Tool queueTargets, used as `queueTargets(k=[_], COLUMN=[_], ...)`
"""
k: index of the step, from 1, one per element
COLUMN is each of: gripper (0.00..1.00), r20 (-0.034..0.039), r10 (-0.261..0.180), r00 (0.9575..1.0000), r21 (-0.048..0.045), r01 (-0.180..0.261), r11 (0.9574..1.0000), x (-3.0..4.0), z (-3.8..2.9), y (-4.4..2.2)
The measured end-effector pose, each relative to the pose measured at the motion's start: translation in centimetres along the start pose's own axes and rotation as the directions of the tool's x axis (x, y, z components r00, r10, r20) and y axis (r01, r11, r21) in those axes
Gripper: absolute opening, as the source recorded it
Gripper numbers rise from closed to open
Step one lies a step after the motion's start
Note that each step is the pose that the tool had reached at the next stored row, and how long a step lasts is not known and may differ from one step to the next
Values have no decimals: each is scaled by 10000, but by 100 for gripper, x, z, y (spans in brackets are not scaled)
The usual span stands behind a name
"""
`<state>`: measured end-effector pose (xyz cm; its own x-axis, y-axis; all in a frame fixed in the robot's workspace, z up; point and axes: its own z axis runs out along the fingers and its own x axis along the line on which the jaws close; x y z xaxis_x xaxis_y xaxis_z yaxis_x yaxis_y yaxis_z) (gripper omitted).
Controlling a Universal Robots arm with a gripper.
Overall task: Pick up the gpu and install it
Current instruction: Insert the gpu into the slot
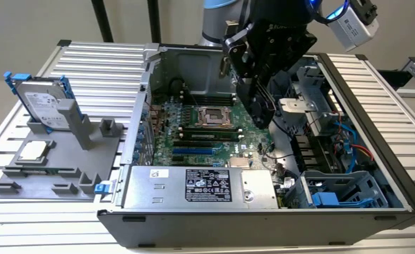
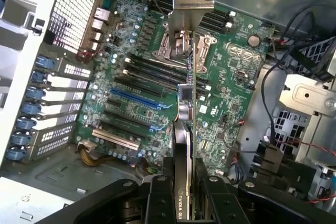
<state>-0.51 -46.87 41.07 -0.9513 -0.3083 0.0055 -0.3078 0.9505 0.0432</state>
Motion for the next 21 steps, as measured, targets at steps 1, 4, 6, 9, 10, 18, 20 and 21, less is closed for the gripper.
queueTargets(k=[1, 4, 6, 9, 10, 18, 20, 21], gripper=[0, 0, 0, 0, 0, 0, 0, 0], r20=[-3, -10, -13, -21, -24, -42, -49, -52], r10=[-55, -217, -320, -479, -531, -947, -1099, -1150], r00=[10000, 9998, 9995, 9988, 9986, 9955, 9939, 9934], r21=[1, 2, 2, 3, 4, 6, 7, 7], r01=[55, 217, 320, 479, 531, 947, 1099, 1150], r11=[10000, 9998, 9995, 9989, 9986, 9955, 9939, 9934], x=[0, 0, 0, 0, 0, 0, 0, 0], z=[0, 0, 0, 0, 0, 0, 0, 0], y=[0, 0, 0, 0, 0, 0, 0, 0])
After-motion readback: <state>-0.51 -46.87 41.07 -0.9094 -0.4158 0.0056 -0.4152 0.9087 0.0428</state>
